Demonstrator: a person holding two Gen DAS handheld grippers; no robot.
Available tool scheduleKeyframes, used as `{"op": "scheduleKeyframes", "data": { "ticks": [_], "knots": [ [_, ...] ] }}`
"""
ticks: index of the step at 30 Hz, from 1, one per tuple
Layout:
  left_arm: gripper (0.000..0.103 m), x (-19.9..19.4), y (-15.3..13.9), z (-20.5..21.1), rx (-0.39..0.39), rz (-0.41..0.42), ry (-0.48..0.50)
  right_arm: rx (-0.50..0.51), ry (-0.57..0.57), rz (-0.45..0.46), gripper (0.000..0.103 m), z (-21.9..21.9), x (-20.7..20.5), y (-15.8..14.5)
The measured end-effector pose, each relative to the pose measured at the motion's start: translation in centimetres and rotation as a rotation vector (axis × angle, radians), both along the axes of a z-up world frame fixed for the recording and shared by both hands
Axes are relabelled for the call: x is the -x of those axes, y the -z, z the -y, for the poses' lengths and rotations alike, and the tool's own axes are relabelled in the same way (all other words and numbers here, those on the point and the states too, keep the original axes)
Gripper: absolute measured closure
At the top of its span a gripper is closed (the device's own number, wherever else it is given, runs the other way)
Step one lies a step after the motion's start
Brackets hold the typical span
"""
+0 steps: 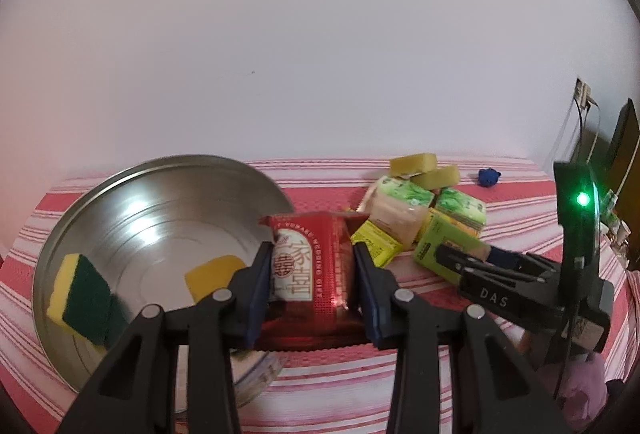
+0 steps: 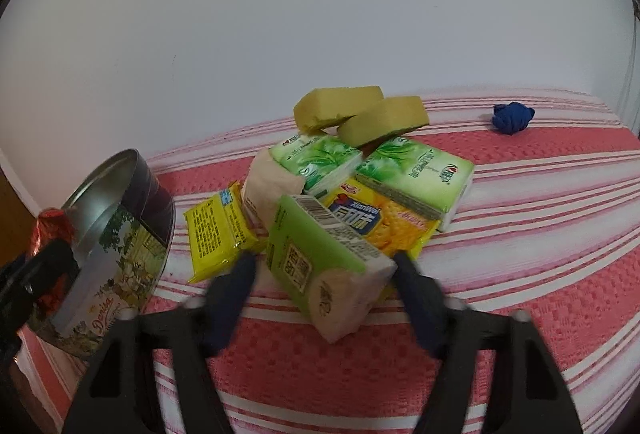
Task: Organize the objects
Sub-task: 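Grasp the green-and-white tissue box with right tool while left tool holds the red packet, then carry the red packet and tissue box over the tin with both tools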
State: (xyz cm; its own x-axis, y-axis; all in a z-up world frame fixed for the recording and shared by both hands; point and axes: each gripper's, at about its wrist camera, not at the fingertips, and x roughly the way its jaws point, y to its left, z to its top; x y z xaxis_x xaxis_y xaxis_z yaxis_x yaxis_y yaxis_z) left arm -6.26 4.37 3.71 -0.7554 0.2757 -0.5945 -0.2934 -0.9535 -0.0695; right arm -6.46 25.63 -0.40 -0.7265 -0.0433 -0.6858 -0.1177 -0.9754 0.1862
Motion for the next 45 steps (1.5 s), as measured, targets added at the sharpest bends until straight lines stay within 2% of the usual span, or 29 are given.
{"op": "scheduleKeyframes", "data": {
  "ticks": [2,8,14,18,21,31,40,45],
  "knots": [
    [0.065,0.0,0.1,0.2,0.003,-0.001,-0.005,-0.008,-0.018,0.008,0.063,0.5,-0.2,0.0],
    [0.065,0.1,0.1,0.9,0.004,-0.008,-0.02,-0.059,-0.032,-0.023,0.075,2.1,-1.7,-0.7],
    [0.065,0.3,0.1,1.4,0.003,-0.011,-0.034,-0.046,-0.001,-0.107,0.075,2.4,-3.6,-1.9],
    [0.065,0.1,-0.1,1.8,0.036,-0.047,-0.062,-0.026,0.021,-0.164,0.075,3.0,-4.6,-2.7],
    [0.065,0.2,-0.4,2.6,0.033,-0.057,-0.078,-0.011,0.03,-0.219,0.075,3.9,-5.5,-3.7],
    [0.065,1.2,-0.7,7.3,0.025,-0.07,-0.165,-0.06,-0.082,-0.344,0.075,11.4,-5.4,-7.4],
    [0.065,2.7,-0.1,12.5,0.035,-0.046,-0.254,-0.094,-0.182,-0.362,0.075,18.3,-3.1,-7.7],
    [0.065,3.5,0.5,14.1,0.083,-0.039,-0.302,-0.105,-0.188,-0.343,0.075,20.8,-1.2,-6.9]
  ]
}}
